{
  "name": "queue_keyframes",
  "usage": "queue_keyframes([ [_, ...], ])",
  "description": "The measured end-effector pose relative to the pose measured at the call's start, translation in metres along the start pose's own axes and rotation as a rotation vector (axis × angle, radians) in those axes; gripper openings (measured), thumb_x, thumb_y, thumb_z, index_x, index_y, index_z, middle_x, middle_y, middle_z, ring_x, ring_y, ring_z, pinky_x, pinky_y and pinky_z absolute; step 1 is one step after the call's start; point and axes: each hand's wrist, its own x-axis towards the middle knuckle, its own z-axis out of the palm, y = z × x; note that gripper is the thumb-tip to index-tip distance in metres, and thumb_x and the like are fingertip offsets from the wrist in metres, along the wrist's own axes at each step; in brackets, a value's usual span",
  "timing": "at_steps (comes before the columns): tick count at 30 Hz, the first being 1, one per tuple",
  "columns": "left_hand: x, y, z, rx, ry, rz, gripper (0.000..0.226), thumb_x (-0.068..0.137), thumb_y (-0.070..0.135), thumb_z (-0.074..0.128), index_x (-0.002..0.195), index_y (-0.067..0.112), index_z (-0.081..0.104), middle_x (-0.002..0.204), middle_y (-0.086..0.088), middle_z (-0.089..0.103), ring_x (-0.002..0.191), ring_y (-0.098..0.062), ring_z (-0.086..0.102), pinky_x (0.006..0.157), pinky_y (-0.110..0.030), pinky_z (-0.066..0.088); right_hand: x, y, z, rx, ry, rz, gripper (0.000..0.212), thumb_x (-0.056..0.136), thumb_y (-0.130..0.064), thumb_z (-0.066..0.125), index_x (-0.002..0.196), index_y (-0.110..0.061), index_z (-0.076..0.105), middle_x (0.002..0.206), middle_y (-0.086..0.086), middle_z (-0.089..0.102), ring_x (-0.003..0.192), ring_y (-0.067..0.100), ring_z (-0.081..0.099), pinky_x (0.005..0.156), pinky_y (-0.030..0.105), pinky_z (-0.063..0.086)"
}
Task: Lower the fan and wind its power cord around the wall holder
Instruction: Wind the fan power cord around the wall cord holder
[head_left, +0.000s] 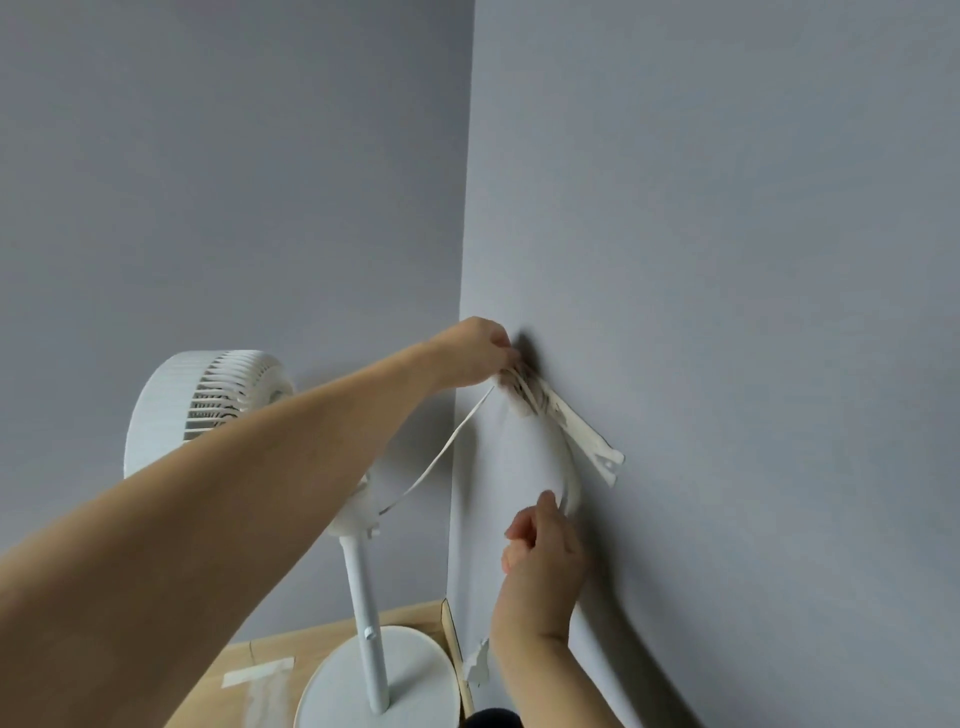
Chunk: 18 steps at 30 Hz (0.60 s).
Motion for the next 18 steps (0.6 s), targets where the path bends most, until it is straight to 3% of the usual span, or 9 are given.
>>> queue_keyframes([
  [3,0.001,-0.002,0.009,0.031,0.030,0.012,0.018,0.094,0.034,0.055,0.088,0.017,0.060,0.086,0.002,0.060,0.087,-0.023,0.057,0.070,-0.029,0.044,0.003,0.005,0.001,-0.120,-0.093,0.014,0.022,0.089,-0.013,0.049,0.068,-0.013,0.055,0.062,-0.003,0.050,0.065,0.020,0.045,0.066,0.031,0.039],
  [6,-0.001,-0.003,0.017,0.094,0.060,0.024,0.023,0.095,0.036,0.051,0.092,0.014,0.060,0.084,0.004,0.062,0.091,-0.026,0.059,0.091,-0.040,0.046,0.011,0.003,0.011,-0.177,-0.132,-0.013,0.015,0.090,-0.026,0.048,0.084,-0.014,0.054,0.079,0.001,0.055,0.070,0.016,0.053,0.061,0.023,0.041],
  [8,-0.002,-0.004,0.018,0.099,0.074,0.031,0.026,0.095,0.038,0.050,0.095,0.014,0.061,0.085,0.004,0.063,0.092,-0.026,0.059,0.095,-0.044,0.044,0.020,-0.002,0.021,-0.135,-0.125,-0.017,0.019,0.093,-0.032,0.047,0.090,-0.016,0.057,0.086,-0.001,0.058,0.078,0.017,0.057,0.062,0.021,0.042],
  [12,0.000,-0.003,0.016,0.088,0.073,0.038,0.027,0.095,0.040,0.051,0.096,0.016,0.062,0.084,0.005,0.061,0.093,-0.026,0.058,0.095,-0.044,0.043,0.036,-0.016,0.039,-0.069,-0.081,0.019,0.033,0.097,-0.032,0.045,0.073,-0.013,0.057,0.061,-0.002,0.049,0.056,0.015,0.046,0.059,0.024,0.041],
  [16,0.000,-0.005,0.012,-0.060,0.003,0.041,0.019,0.093,0.033,0.055,0.095,0.016,0.064,0.085,0.007,0.065,0.094,-0.022,0.061,0.082,-0.030,0.046,0.038,-0.019,0.048,0.079,0.060,-0.023,0.039,0.099,-0.034,0.041,0.070,-0.014,0.056,0.051,-0.009,0.046,0.046,0.006,0.046,0.058,0.022,0.045],
  [18,-0.002,-0.011,0.009,-0.172,-0.026,0.052,0.018,0.093,0.026,0.057,0.101,0.013,0.066,0.093,0.002,0.071,0.100,-0.020,0.064,0.084,-0.026,0.048,0.036,-0.016,0.052,0.106,0.105,-0.042,0.040,0.100,-0.034,0.039,0.070,-0.014,0.056,0.052,-0.008,0.048,0.046,0.005,0.048,0.058,0.023,0.046],
])
